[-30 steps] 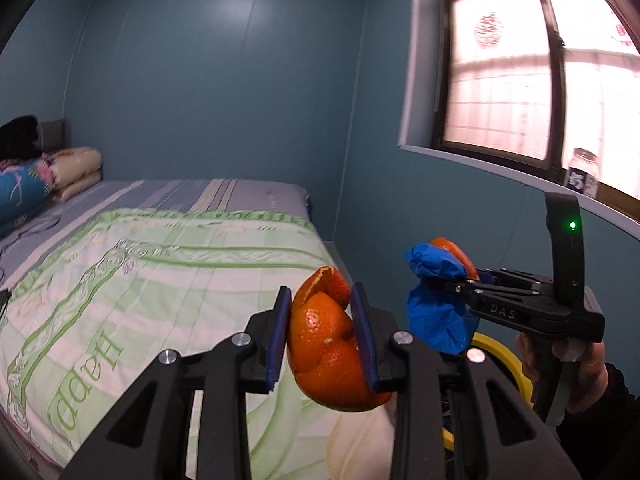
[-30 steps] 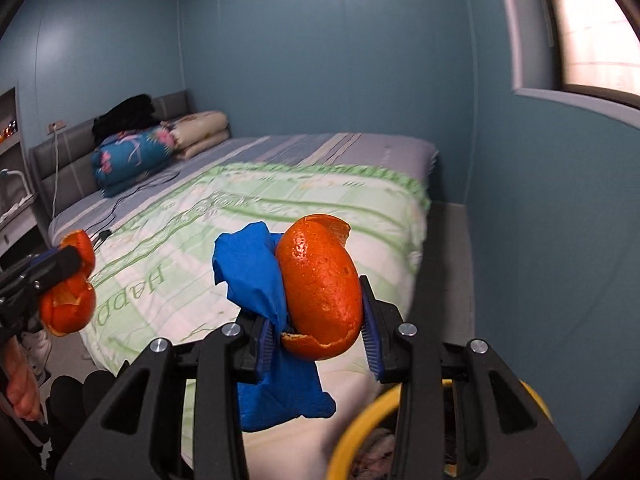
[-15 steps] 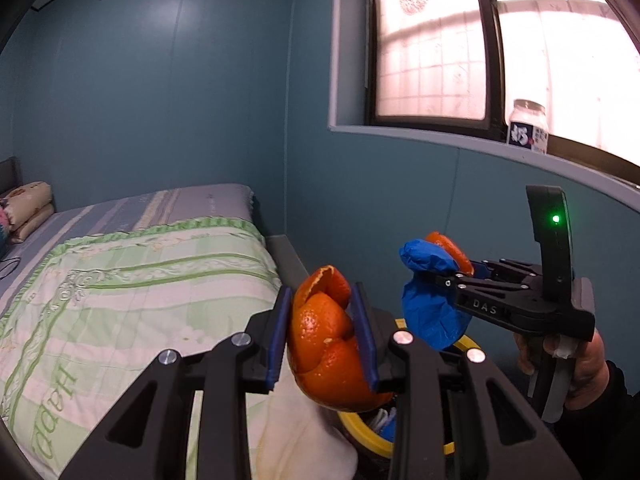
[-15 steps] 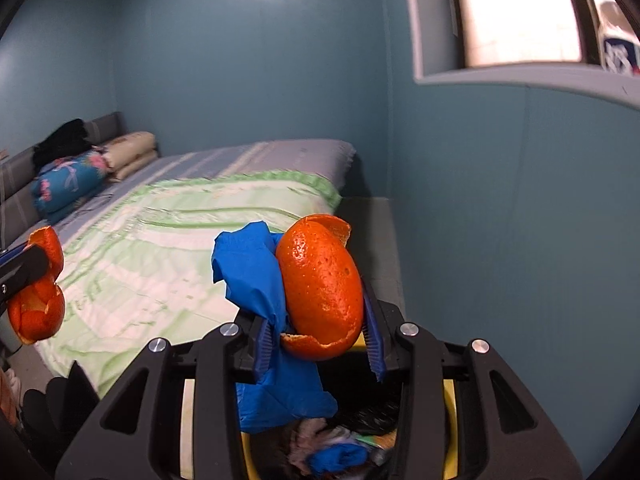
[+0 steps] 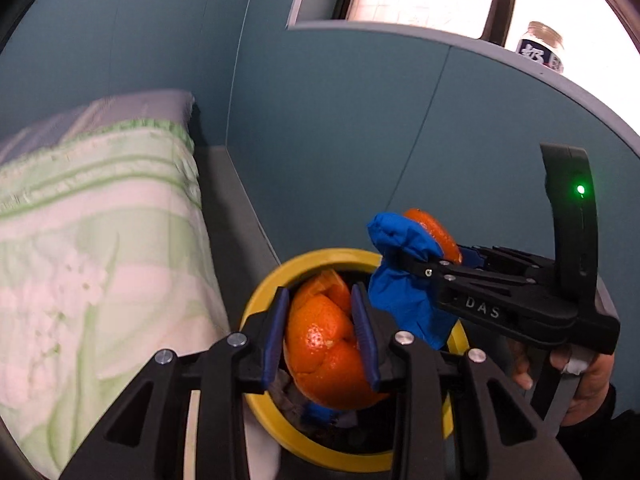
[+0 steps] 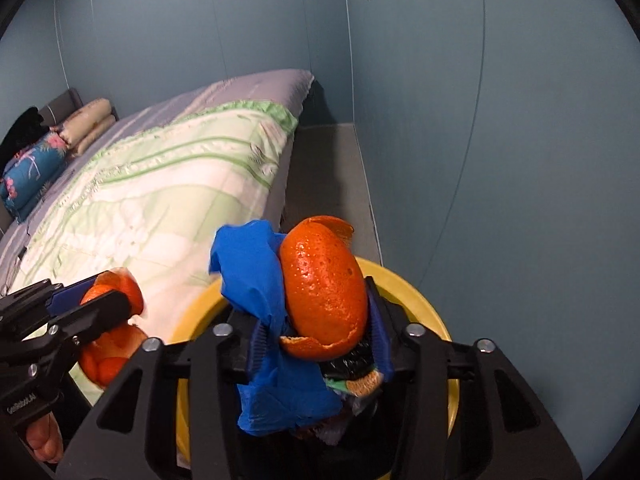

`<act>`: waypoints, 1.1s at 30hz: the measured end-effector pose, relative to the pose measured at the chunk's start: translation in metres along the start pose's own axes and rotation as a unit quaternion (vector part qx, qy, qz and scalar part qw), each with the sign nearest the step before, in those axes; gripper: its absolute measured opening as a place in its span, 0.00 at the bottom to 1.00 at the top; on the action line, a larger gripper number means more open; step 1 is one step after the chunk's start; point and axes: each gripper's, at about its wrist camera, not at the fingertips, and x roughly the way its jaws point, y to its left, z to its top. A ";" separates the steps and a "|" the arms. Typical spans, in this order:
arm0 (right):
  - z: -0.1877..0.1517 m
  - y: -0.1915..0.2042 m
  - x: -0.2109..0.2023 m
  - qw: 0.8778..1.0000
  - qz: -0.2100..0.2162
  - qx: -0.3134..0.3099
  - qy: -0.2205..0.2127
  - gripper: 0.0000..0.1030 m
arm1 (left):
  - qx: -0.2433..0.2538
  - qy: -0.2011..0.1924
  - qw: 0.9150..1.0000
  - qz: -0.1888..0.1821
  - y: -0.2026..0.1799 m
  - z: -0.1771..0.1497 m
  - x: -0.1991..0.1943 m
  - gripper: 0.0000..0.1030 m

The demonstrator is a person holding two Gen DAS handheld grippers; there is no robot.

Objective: Collect trash

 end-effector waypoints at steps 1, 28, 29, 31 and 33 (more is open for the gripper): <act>-0.001 0.000 0.001 1.000 0.000 0.000 0.003 0.47 | -0.007 0.002 1.000 -0.004 0.003 -0.001 0.001 0.32; 0.020 0.183 -0.086 0.970 0.090 -0.101 -0.204 0.92 | -0.061 -0.248 0.914 0.317 0.080 -0.060 -0.254 0.92; 0.020 0.190 -0.091 0.968 0.095 -0.101 -0.211 0.92 | -0.060 -0.256 0.908 0.327 0.078 -0.062 -0.262 0.92; 0.021 0.206 -0.100 0.963 0.105 -0.101 -0.226 0.92 | -0.060 -0.271 0.898 0.341 0.073 -0.069 -0.276 0.92; 0.020 0.216 -0.107 0.959 0.111 -0.098 -0.241 0.92 | -0.065 -0.281 0.892 0.347 0.068 -0.076 -0.287 0.92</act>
